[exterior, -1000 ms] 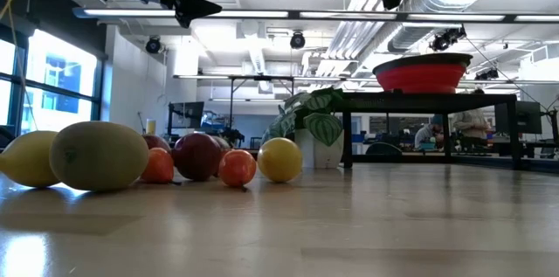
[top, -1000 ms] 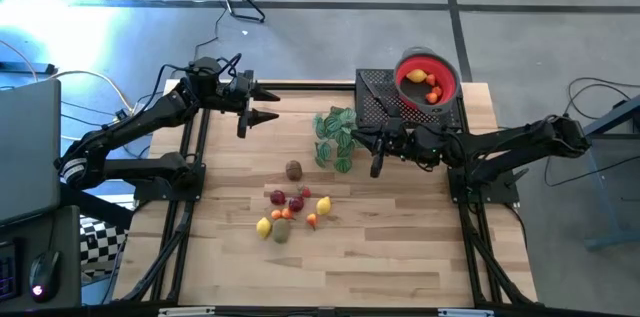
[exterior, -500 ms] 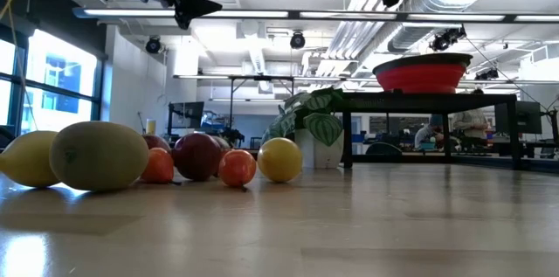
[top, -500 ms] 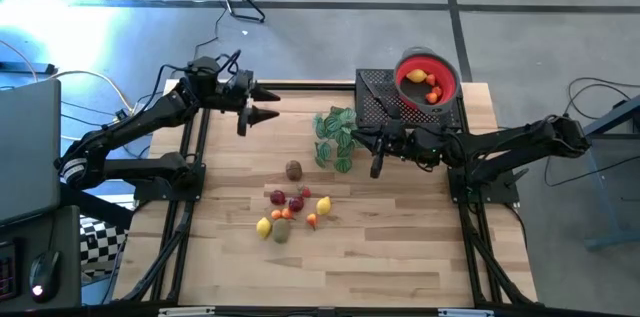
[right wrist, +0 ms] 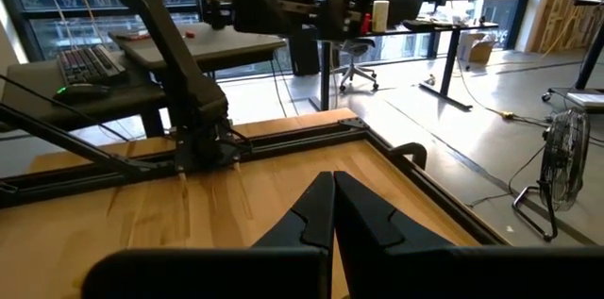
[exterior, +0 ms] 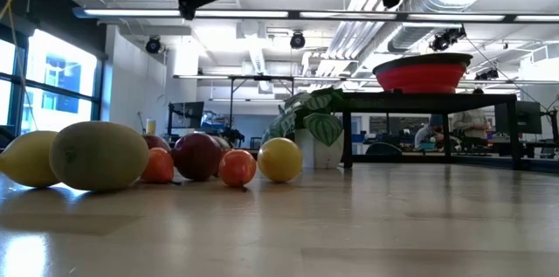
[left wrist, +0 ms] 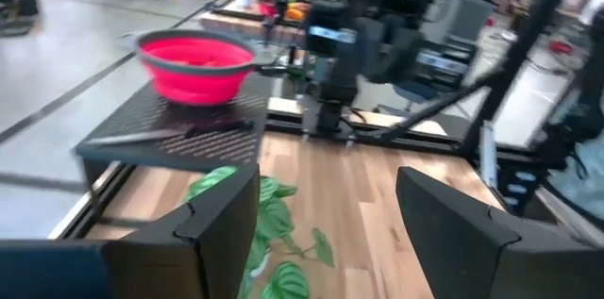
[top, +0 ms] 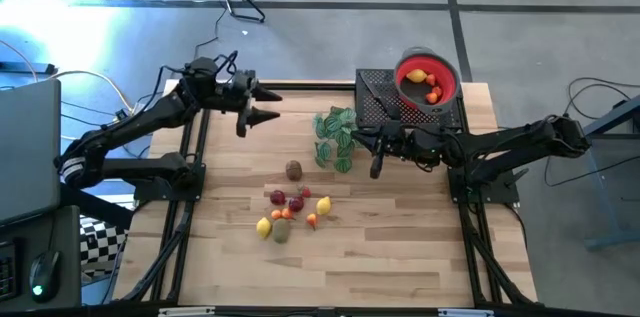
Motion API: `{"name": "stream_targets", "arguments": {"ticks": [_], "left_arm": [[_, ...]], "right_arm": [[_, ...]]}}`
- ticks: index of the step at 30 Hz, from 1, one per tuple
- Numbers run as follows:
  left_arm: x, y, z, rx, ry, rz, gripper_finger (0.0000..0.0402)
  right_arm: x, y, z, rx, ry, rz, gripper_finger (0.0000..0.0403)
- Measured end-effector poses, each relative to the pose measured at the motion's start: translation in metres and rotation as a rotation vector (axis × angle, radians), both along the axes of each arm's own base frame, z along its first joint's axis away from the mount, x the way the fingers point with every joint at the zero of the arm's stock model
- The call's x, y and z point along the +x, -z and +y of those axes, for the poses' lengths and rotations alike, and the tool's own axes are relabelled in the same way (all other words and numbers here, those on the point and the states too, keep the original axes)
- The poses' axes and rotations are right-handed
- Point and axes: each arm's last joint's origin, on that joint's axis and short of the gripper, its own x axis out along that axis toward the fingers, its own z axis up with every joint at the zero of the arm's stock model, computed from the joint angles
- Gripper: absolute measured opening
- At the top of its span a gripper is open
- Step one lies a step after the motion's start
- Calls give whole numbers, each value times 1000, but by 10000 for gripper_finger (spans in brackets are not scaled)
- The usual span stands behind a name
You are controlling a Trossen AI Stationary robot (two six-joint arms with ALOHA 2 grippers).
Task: Pick & Place Fruit
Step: Put the pomegranate into the red colander
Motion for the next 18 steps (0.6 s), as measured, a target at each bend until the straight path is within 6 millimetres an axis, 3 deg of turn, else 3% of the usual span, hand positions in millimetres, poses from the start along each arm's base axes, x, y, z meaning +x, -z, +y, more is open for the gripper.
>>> {"name": "stream_targets", "arguments": {"ticks": [8,18], "left_arm": [[7,-4,-12,86,45,-4,245],[6,10,-21,-44,72,140,245]], "right_arm": [[0,0,0,5,1,-2,2],[0,0,0,8,1,-3,2]]}}
